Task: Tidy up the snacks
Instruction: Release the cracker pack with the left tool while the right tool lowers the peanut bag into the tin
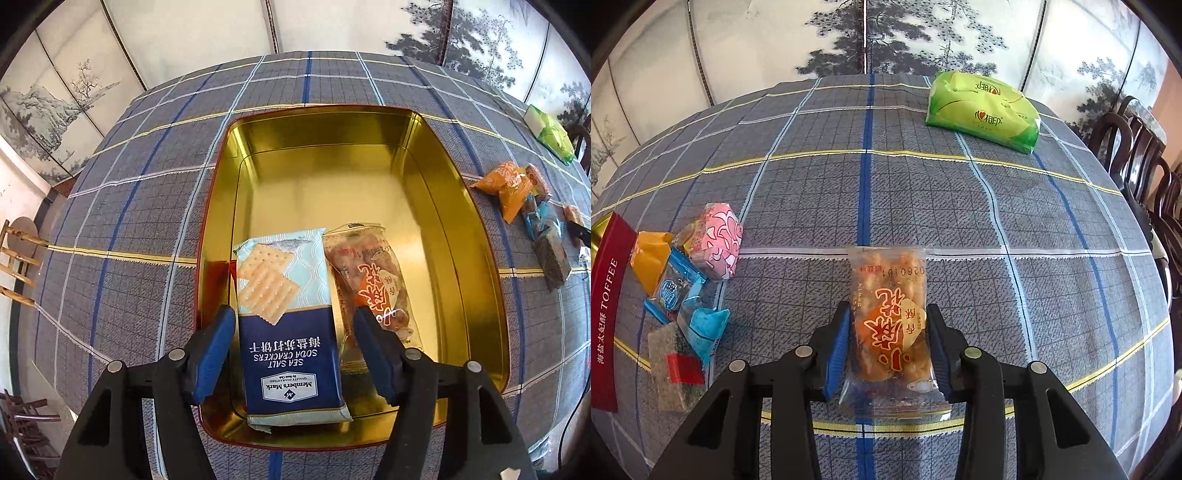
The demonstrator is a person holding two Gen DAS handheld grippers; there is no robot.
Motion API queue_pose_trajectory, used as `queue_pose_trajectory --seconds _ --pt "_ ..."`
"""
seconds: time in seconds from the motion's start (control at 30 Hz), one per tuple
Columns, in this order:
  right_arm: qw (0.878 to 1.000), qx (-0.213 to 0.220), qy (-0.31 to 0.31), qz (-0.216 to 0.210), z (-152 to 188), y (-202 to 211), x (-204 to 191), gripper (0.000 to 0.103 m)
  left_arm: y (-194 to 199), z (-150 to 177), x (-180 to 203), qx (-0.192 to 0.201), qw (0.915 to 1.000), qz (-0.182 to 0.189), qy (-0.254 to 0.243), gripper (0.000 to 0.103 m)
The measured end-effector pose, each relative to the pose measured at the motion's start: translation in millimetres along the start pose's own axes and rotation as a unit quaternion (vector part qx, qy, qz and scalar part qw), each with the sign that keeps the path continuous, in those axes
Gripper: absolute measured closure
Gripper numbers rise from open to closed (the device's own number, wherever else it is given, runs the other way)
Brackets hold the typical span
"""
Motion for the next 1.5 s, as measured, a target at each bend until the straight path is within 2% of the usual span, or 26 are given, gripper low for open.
queue_pose_trajectory --seconds 0.17,0.37,0.5,0.63,0.73,0.9,1.17,1.3,1.37,1.5 --pt "1.0 -0.006 -0.009 -0.004 1 1 1 0.065 11 -1 -1 0.028 0.9995 0.011 0.009 0.033" --pt "1.0 -0.01 -0.018 -0.003 4 5 3 0.065 17 -1 -2 0.04 0.999 0.016 0.013 0.028" --pt "0.999 -0.004 -0.033 -0.002 5 16 1 0.065 18 0 -4 0.042 0.9984 0.031 0.022 0.026" --pt "0.999 0.021 -0.034 -0.013 -2 40 -15 0.065 23 -2 -11 0.051 0.9966 0.045 0.045 0.025" --pt "0.998 0.035 -0.018 -0.042 -5 62 -46 0.065 27 -1 -22 0.058 0.9951 0.047 0.065 0.024" --pt "0.993 0.052 0.029 -0.106 1 92 -121 0.065 33 7 -45 0.058 0.9925 0.044 0.098 0.024" --pt "0.976 0.029 0.099 -0.191 34 112 -233 0.065 44 28 -83 0.06 0.9887 0.005 0.137 0.024" --pt "0.968 0.012 0.131 -0.216 50 112 -272 0.065 39 41 -98 0.044 0.9865 -0.001 0.158 0.024" --pt "0.965 0.007 0.147 -0.215 58 110 -288 0.065 35 47 -103 0.035 0.9858 -0.005 0.164 0.024" --pt "0.961 -0.009 0.163 -0.221 69 102 -305 0.065 31 57 -109 0.019 0.9848 -0.021 0.171 0.024"
Point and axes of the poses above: each gripper's, at about its wrist camera, not at the fingertips, and y roughly against the way its jaws point, x to its right, z to its underside, the point moved 3 cm from there along -y, roughly the way its jaws point, and after that the axes turned 7 degrees about -y, right-handed, at the moved point
